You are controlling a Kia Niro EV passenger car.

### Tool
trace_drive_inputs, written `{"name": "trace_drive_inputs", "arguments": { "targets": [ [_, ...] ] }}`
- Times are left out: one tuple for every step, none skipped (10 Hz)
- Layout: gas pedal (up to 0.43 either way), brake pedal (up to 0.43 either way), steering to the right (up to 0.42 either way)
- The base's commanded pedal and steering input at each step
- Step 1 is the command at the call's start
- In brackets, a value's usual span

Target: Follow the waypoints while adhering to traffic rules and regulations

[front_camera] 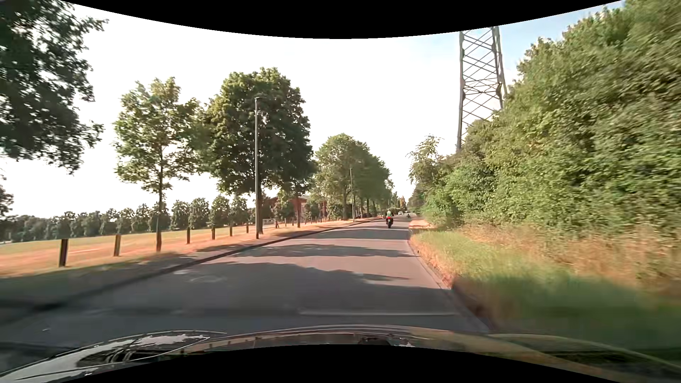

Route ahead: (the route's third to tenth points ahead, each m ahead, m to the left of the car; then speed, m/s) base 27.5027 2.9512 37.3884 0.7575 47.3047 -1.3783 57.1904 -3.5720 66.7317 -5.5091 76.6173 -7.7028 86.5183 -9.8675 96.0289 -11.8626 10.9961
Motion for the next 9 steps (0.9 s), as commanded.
{"name": "trace_drive_inputs", "arguments": {
  "targets": [
    [0.098, 0.000, 0.039],
    [0.098, 0.000, 0.040],
    [0.098, 0.000, 0.039],
    [0.110, 0.000, 0.039],
    [0.110, 0.000, 0.039],
    [0.110, 0.000, 0.039],
    [0.110, 0.000, 0.039],
    [0.110, 0.000, 0.039],
    [0.110, 0.000, 0.039]
  ]
}}
